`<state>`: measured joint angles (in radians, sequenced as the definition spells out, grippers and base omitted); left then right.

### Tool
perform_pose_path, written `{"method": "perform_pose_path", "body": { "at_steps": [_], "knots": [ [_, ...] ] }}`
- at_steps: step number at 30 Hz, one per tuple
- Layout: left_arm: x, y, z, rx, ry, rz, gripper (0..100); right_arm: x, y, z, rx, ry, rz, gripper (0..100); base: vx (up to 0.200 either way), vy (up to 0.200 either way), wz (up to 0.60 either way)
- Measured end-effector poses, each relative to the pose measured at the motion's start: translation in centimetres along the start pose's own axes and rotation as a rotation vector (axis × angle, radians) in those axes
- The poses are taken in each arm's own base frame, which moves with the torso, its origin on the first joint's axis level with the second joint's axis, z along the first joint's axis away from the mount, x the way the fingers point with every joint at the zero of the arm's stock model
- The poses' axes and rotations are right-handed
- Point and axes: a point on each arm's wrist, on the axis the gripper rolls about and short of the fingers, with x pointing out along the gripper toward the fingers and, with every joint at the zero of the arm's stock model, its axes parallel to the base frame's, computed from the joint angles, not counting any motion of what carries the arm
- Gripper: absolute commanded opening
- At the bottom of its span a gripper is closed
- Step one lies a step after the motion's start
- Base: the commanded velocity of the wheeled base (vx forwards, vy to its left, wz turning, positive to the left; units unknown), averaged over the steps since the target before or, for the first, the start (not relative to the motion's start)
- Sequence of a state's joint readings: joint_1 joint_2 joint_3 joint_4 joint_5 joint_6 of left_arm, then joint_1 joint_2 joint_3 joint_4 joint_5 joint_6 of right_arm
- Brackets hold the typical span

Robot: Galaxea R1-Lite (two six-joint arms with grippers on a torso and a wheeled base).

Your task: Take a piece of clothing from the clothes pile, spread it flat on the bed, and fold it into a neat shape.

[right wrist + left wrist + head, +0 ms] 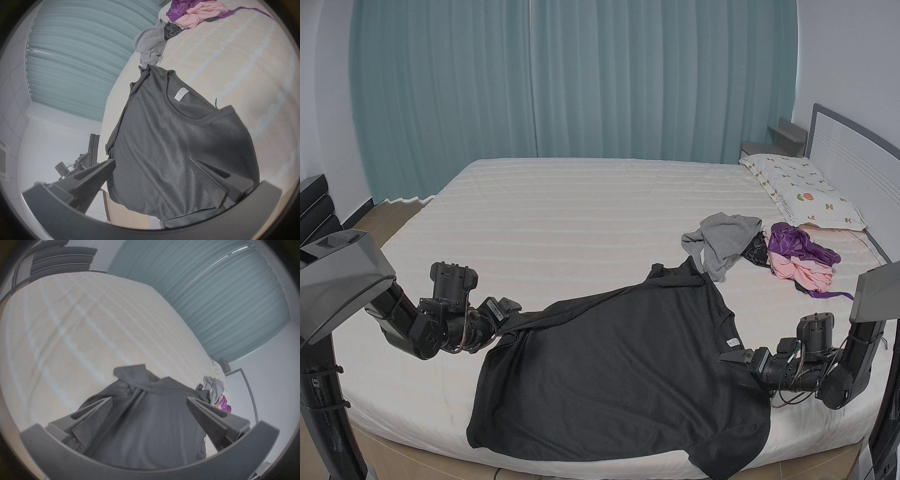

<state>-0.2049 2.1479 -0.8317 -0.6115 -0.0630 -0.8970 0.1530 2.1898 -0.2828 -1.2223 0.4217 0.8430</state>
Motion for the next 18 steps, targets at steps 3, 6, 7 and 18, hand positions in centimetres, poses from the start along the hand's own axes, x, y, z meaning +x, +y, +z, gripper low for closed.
{"method": "perform_pose_path", "body": {
  "at_steps": [3,6,7,18],
  "knots": [
    [1.4,-0.7,1.1,-0.001,-0.024,-0.017,100,0.1,-0.1,-0.1,0.003,0.004,-0.003,100,0.0,0.0,0.0],
    [2.8,-1.2,2.0,-0.002,-0.038,-0.021,100,0.2,-0.1,-0.2,0.003,0.009,-0.005,100,0.0,0.0,0.0],
    [3.2,-1.3,2.2,-0.002,-0.041,-0.02,100,0.3,-0.2,-0.2,0.003,0.011,-0.006,100,0.0,0.0,0.0],
    [7.2,1.0,3.0,0.016,-0.105,0.101,100,0.6,0.1,-0.8,-0.022,0.006,0.015,100,0.0,0.0,0.0]
  ]
}}
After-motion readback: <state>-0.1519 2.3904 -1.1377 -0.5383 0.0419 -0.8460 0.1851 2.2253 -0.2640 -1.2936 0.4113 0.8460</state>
